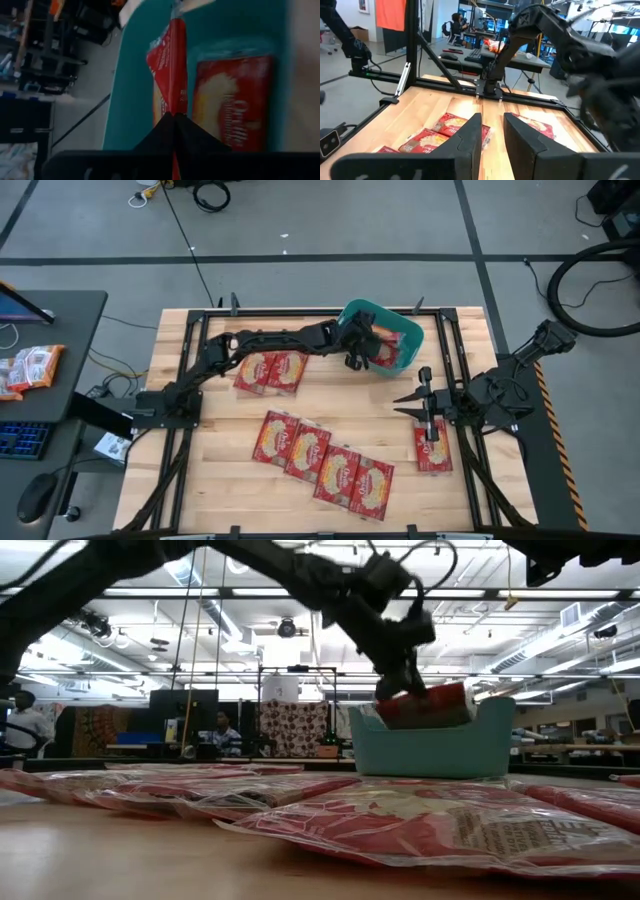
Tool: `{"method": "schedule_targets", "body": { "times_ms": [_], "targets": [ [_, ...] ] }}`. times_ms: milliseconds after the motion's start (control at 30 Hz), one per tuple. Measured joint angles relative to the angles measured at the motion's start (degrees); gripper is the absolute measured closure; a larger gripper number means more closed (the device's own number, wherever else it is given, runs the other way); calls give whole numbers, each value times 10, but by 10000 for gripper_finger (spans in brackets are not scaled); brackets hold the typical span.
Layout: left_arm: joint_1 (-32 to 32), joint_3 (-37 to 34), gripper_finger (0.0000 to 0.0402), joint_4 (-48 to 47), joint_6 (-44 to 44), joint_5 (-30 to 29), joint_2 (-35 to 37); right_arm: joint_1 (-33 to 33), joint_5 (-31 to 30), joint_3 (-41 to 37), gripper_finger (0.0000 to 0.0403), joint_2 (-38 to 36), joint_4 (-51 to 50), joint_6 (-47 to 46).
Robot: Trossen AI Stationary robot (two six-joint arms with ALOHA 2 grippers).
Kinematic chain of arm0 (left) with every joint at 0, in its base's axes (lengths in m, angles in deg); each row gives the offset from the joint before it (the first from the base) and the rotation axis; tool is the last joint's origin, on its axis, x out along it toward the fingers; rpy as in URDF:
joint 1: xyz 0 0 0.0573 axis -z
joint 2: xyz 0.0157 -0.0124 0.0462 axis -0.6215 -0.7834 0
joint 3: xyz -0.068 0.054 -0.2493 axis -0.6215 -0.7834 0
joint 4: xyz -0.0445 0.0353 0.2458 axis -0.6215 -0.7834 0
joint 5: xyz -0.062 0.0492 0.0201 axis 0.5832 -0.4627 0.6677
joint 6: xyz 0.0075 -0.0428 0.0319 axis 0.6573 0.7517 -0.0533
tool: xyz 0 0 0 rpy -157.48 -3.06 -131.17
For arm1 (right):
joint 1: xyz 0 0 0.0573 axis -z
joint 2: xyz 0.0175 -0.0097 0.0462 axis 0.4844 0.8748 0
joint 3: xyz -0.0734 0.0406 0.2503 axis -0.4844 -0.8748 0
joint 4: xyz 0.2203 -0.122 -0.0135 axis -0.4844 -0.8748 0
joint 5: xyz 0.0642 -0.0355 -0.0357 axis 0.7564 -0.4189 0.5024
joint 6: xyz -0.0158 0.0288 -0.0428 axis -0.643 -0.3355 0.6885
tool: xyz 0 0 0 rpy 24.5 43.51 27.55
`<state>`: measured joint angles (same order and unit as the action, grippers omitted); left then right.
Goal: Sort popcorn bags into baskets
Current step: Put the popcorn bag into the bin
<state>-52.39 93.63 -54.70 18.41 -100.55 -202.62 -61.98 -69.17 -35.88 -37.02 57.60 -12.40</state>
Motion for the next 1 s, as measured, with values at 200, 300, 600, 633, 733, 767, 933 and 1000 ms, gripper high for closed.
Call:
{"method": "schedule_targets", "body": {
  "times_ms": [200,300,600,633,733,767,933,1000],
  "targets": [
    [-28,0,368,23,-1,24,-24,0,0,0,317,0,2,4],
    [-29,0,340,16,2,38,-24,0,0,0,317,0,2,4],
    [13,22,254,-77,81,7,16,0,0,0,317,0,-2,4],
    [18,29,253,-112,98,10,24,0,0,0,317,0,-3,4],
    [35,39,255,-193,153,10,42,0,0,0,317,0,-2,4],
    [40,39,256,-224,174,11,48,0,0,0,317,0,-1,3],
    [62,40,259,-372,291,9,75,0,0,0,317,0,-1,0],
    [70,39,259,-433,335,10,75,0,0,0,317,0,-2,0]
  ]
}}
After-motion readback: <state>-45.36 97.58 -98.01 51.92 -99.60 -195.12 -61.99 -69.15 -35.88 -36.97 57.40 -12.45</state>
